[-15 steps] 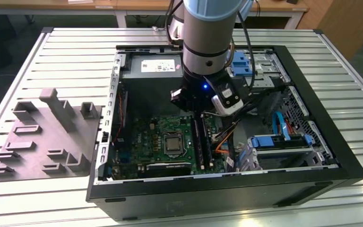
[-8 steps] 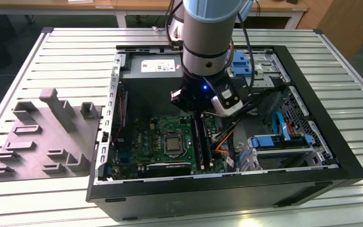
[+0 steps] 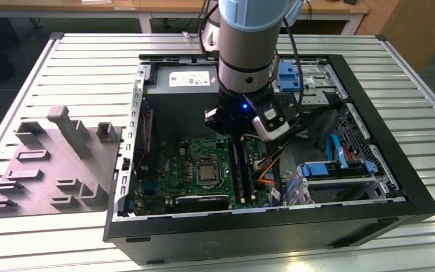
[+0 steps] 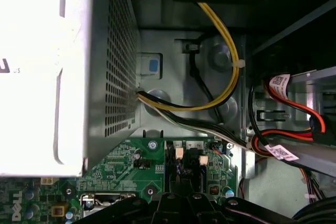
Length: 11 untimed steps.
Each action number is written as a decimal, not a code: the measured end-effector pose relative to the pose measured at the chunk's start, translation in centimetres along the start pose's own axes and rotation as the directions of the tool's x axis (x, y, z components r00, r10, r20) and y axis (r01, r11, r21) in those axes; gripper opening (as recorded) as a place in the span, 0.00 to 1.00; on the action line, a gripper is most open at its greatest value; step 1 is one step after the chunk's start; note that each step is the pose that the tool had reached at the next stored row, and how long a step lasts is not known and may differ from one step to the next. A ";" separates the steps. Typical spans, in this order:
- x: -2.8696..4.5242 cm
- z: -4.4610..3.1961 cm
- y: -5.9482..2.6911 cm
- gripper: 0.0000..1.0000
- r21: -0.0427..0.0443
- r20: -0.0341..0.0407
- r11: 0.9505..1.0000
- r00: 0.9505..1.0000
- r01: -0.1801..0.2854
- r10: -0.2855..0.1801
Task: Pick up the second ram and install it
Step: 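Press down the second ram until it locks into place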
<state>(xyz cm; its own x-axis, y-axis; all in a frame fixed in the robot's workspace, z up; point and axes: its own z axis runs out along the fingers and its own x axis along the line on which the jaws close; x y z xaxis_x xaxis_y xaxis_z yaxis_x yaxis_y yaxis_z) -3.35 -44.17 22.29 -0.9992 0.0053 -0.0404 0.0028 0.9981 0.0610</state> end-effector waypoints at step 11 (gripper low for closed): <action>0.03 0.47 0.01 0.10 -0.001 0.000 1.000 1.000 0.000 0.000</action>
<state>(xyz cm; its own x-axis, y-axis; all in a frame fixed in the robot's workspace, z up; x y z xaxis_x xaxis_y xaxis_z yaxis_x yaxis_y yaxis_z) -3.36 -44.13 21.81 -0.9992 0.0054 -0.0403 0.0029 0.9981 0.0619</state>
